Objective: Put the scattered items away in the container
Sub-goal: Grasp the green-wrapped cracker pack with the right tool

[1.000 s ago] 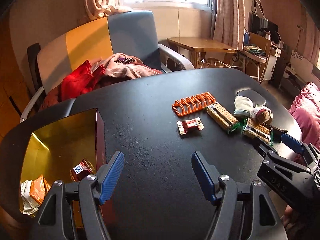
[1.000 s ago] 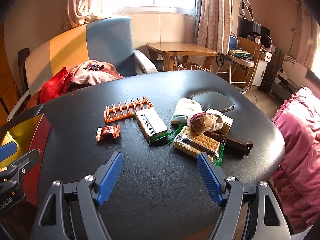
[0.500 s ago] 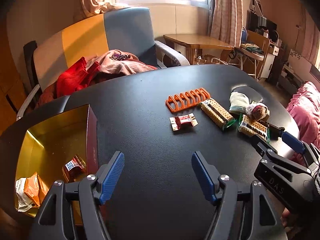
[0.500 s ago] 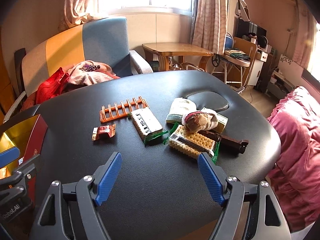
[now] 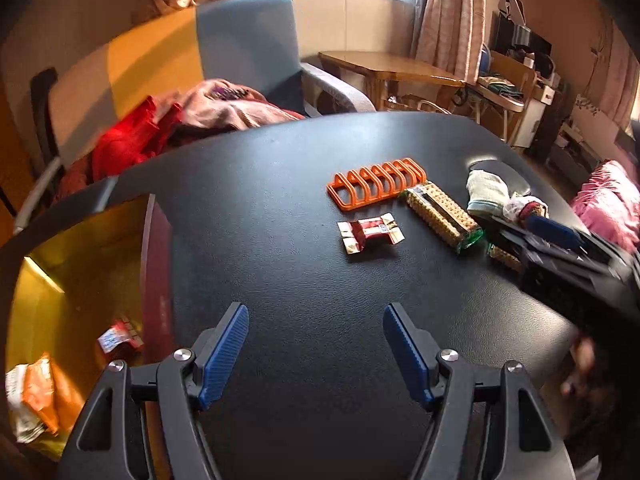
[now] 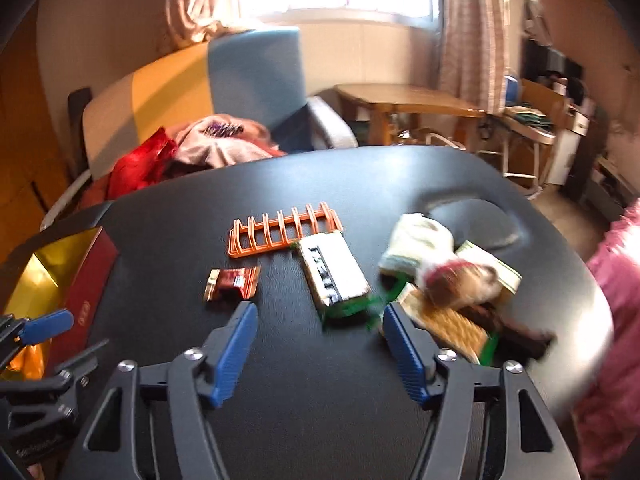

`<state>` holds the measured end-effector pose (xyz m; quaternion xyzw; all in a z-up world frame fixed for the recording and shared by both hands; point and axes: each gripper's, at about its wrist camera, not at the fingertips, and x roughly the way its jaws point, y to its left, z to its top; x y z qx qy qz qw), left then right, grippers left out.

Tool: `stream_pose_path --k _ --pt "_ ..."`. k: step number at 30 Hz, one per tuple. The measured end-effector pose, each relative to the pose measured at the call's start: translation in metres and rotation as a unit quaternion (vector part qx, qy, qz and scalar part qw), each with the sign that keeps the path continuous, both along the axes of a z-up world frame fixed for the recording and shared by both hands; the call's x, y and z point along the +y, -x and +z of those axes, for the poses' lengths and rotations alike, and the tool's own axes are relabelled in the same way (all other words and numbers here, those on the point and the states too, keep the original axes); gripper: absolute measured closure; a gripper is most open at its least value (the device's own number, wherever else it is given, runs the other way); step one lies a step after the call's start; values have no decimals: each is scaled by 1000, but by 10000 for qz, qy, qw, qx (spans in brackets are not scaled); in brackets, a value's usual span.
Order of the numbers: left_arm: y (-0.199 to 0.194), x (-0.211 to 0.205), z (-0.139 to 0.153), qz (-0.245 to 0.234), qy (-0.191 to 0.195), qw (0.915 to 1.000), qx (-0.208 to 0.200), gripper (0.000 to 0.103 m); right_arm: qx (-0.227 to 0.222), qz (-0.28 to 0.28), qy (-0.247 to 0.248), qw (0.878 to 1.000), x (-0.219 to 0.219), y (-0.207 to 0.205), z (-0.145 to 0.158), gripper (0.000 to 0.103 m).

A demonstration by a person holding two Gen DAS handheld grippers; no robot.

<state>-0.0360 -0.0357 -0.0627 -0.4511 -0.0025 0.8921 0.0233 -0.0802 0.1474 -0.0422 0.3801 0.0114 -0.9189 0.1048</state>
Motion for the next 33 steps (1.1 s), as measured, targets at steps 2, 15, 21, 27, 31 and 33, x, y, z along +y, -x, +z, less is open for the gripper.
stream_pose_path --k 2,15,21,27,31,33 --pt "10 -3 -8 -18 -119 9998 -149 31 -167 191 -5 9997 -5 23 -6 38" --pt "48 -8 -33 -85 -867 9949 -514 32 -1046 407 -578 9920 -17 103 -61 52" --pt "68 -1 -30 -365 -781 9950 -513 32 -1135 525 -139 9921 -9 64 -60 53" --pt "95 22 -23 -1459 -640 9849 -674 32 -1230 489 282 9908 4 19 -60 52" --pt "115 38 -22 -2016 -292 9758 -790 33 -1282 460 411 9898 15 -3 -64 52" --pt "123 45 -25 -2277 -102 9698 -863 33 -1275 441 416 9900 19 -7 -66 52"
